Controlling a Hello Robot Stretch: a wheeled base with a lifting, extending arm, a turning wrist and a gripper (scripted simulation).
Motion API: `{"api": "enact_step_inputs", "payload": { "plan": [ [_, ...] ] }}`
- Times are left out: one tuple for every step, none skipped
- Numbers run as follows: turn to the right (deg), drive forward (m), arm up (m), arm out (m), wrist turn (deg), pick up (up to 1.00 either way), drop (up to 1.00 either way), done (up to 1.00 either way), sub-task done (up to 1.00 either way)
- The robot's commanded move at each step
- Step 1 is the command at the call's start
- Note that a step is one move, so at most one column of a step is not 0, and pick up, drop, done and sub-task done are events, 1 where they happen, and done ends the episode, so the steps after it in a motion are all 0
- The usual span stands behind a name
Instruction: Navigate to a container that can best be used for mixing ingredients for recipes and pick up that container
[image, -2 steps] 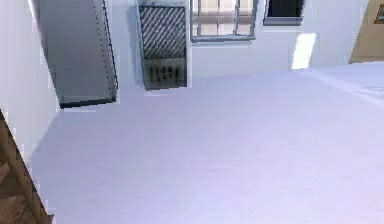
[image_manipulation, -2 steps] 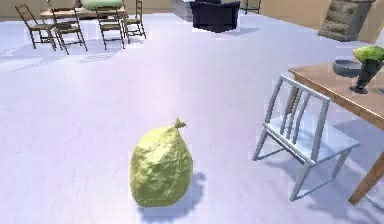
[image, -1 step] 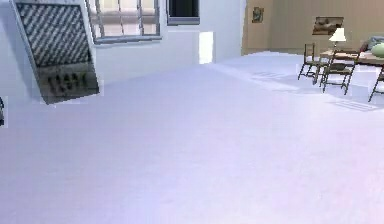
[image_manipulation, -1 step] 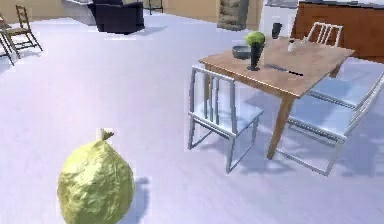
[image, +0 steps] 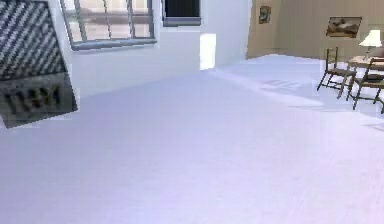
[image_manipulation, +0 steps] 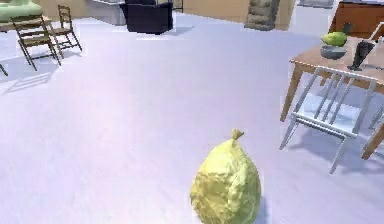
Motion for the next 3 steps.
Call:
{"api": "enact_step_inputs", "payload": {
  "plan": [
    [45.0, 0.0, 0.0, 0.0, 0.0, 0.0, 0.0, 0.0, 0.0],
    [0.0, 0.85, 0.0, 0.0, 0.0, 0.0, 0.0, 0.0, 0.0],
    [42.0, 0.0, 0.0, 0.0, 0.0, 0.0, 0.0, 0.0, 0.0]
  ]
}}
